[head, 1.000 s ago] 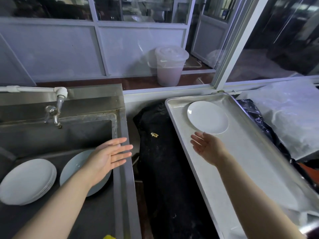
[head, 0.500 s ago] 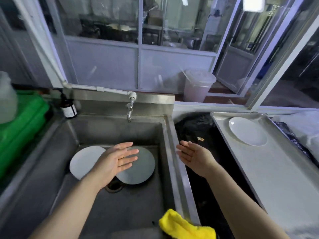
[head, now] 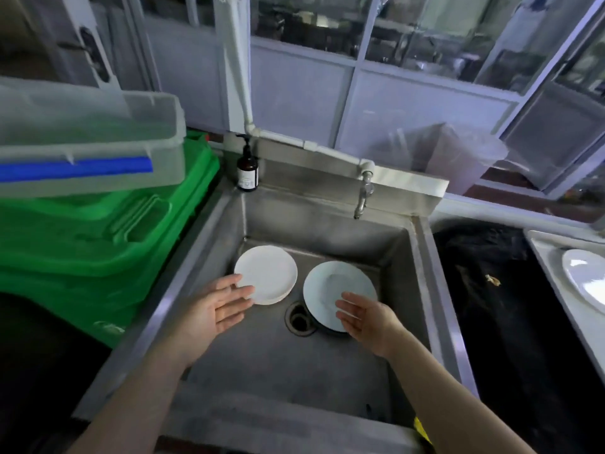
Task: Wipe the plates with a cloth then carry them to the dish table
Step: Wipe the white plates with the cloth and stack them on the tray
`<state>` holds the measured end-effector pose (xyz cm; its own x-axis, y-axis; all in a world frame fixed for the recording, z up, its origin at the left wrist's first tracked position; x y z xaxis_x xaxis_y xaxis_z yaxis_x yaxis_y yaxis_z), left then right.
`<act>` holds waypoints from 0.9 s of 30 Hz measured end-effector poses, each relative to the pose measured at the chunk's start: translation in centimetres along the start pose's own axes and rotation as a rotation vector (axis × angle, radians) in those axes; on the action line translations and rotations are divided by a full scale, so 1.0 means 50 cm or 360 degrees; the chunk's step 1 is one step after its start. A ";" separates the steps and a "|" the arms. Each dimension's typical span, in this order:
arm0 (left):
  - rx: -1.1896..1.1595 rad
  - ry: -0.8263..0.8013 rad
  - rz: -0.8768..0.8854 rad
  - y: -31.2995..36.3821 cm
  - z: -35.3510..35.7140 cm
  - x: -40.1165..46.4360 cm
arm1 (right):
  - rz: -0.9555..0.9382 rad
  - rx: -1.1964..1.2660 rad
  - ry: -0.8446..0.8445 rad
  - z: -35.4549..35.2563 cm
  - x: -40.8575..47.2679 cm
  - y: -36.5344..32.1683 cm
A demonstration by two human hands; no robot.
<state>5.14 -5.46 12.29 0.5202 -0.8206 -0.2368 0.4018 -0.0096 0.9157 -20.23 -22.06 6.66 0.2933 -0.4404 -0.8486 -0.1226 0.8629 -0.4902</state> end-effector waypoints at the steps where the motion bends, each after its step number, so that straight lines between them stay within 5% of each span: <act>1: 0.0004 0.0046 -0.0025 -0.009 -0.023 0.004 | 0.0044 -0.0021 0.0027 0.010 0.022 0.009; 8: -0.0100 0.0397 -0.0203 -0.088 -0.143 0.051 | 0.0280 -0.0216 0.0293 0.044 0.204 0.047; 16: -0.0012 0.0459 -0.0455 -0.197 -0.196 0.084 | 0.0536 -0.0442 0.0377 0.098 0.429 0.069; 27: -0.0060 0.0844 -0.0703 -0.293 -0.235 0.067 | 0.0539 -0.0495 0.0540 0.153 0.613 0.054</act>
<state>9.84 -1.36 -5.70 0.5962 -0.3538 -0.7207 0.6817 -0.2510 0.6872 -4.32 -31.32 -19.17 -0.1256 -0.2513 -0.9597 -0.4452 0.8788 -0.1719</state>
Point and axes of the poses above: each hand's wrist, its own x-axis towards the middle knuckle, its own z-axis out of the palm, y = z × x, the point moved 10 cm from there along x, towards the middle knuckle, and after that the axes turned 13 degrees about z, right-handed, at the moved point
